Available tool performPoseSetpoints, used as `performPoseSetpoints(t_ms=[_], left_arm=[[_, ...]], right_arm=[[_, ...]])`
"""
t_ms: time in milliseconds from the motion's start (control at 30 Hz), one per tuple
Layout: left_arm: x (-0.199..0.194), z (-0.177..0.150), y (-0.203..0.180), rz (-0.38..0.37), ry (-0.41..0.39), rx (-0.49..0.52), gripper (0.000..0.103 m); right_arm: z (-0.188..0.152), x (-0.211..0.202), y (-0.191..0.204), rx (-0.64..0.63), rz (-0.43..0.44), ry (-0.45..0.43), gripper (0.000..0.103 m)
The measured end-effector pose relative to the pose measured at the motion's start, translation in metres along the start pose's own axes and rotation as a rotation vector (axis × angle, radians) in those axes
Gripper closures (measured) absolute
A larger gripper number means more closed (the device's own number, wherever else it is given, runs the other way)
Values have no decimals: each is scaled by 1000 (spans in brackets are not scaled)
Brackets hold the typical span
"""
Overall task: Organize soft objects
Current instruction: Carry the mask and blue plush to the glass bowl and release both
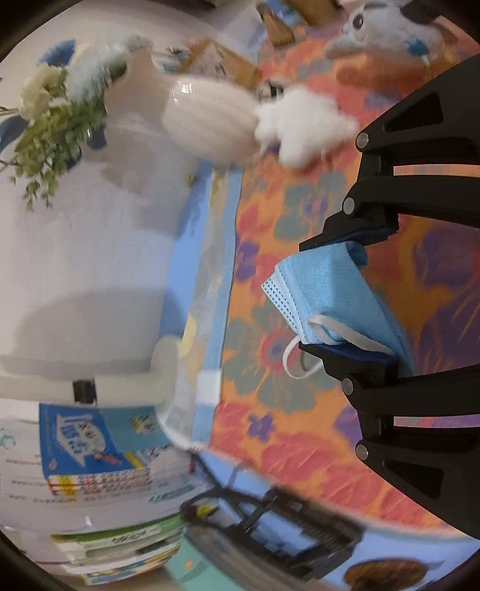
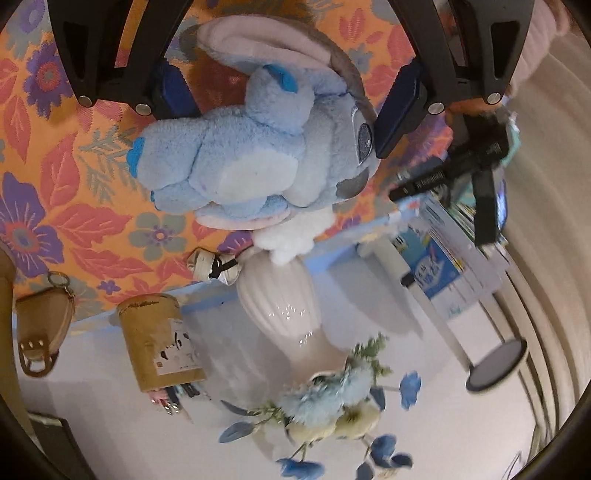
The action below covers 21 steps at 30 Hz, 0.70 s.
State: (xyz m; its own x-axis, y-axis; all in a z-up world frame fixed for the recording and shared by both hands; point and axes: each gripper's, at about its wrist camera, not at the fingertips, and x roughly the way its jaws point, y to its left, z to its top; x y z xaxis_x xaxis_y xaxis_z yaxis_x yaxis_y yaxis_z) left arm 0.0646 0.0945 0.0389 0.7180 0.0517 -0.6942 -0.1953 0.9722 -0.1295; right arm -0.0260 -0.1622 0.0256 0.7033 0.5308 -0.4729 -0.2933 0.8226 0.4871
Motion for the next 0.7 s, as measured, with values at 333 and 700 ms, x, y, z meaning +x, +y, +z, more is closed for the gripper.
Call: performPoseSetpoints(t_ms=[333,700], left_arm=[[-46,18,-94,-228,-19,71,62],[-83,-15,-247,-496,-1,379,62]], right_arm=[[50,-93,-13,15,27,-170,15],[84,-199,-88,107,-82,-292,15]])
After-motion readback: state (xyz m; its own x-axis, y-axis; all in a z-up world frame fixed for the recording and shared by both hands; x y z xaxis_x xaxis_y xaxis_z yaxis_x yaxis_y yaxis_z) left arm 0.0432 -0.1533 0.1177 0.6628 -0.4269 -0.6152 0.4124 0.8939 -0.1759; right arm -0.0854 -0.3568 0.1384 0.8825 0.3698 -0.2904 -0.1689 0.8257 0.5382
